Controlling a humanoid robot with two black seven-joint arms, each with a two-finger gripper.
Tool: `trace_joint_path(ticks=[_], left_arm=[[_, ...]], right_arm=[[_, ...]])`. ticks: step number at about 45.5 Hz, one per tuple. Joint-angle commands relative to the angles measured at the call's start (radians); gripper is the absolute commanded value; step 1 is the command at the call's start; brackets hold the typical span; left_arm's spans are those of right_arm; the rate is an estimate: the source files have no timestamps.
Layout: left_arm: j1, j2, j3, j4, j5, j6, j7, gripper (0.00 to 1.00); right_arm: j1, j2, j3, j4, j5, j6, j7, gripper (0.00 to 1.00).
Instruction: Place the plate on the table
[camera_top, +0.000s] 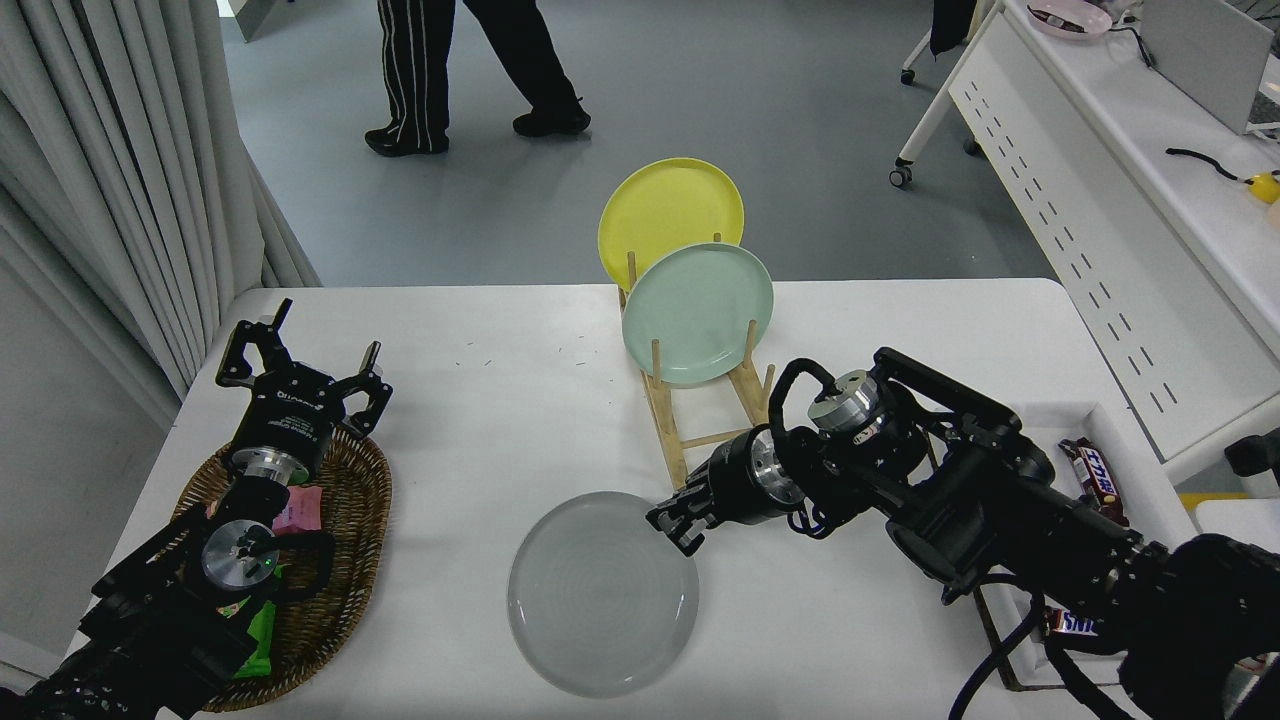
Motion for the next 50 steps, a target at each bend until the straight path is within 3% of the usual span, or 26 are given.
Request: trace_joint_path(ticks=[1,50], left_arm=[[0.000,0.000,0.000,0.000,0.000,0.000,0.000,1.00],[0.000,0.000,0.000,0.000,0.000,0.000,0.000,1.00]], right_arm=[[-0.017,-0.002,-0.006,-0.019,-0.003,0.000,-0.018,0.00],[-0.023,-0.014,-0.006,-0.101,-0.029,0.000,-0.045,0.00]])
